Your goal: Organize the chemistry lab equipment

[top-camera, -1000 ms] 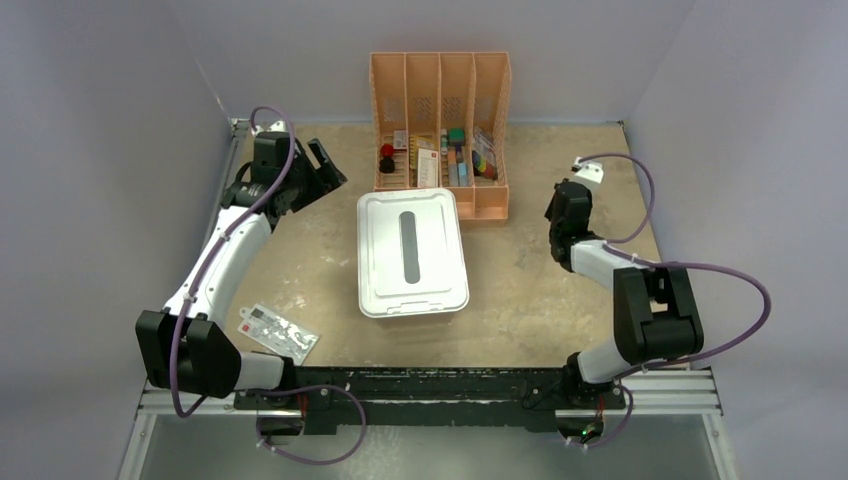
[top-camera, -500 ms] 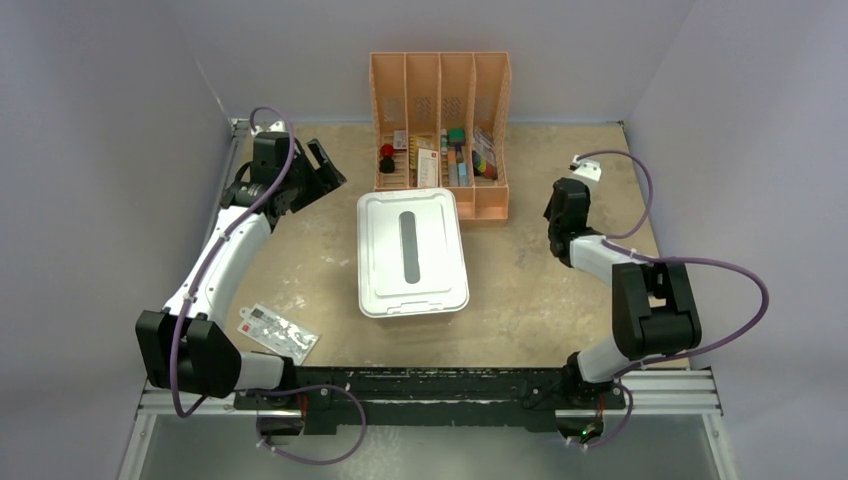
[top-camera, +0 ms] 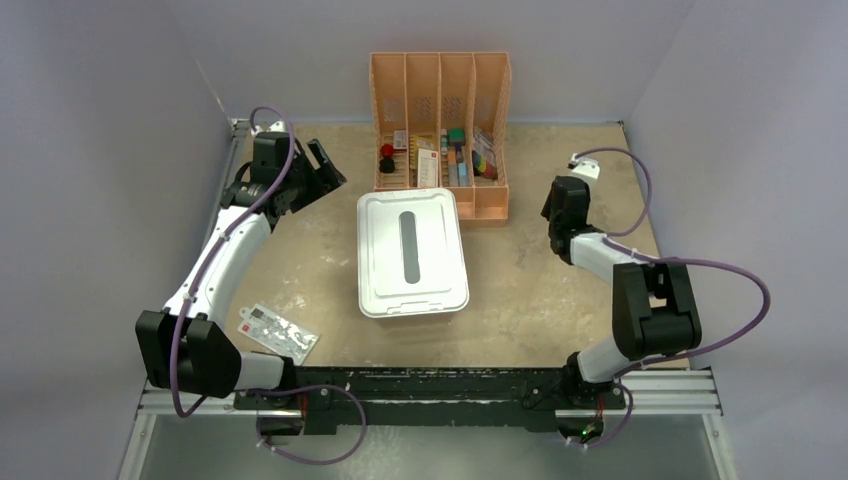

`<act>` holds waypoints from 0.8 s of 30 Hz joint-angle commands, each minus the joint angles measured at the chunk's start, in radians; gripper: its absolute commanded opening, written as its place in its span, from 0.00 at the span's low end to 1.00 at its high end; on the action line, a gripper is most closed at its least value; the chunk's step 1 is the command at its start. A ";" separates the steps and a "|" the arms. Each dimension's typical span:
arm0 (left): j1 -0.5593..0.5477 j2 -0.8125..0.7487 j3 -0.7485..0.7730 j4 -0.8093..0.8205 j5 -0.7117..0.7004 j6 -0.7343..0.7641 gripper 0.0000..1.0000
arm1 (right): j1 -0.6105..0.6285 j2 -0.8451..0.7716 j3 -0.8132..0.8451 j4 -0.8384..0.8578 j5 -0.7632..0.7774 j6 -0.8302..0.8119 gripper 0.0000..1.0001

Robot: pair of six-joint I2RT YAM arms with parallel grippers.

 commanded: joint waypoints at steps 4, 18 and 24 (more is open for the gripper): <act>0.009 -0.030 0.034 0.017 -0.001 0.018 0.76 | 0.002 -0.061 0.149 -0.173 -0.015 0.007 0.48; 0.009 -0.099 0.063 -0.053 -0.032 0.048 0.76 | 0.002 -0.225 0.341 -0.679 0.006 0.117 0.59; 0.008 -0.185 0.006 -0.095 -0.081 0.067 0.77 | 0.002 -0.362 0.311 -0.858 -0.103 0.210 0.63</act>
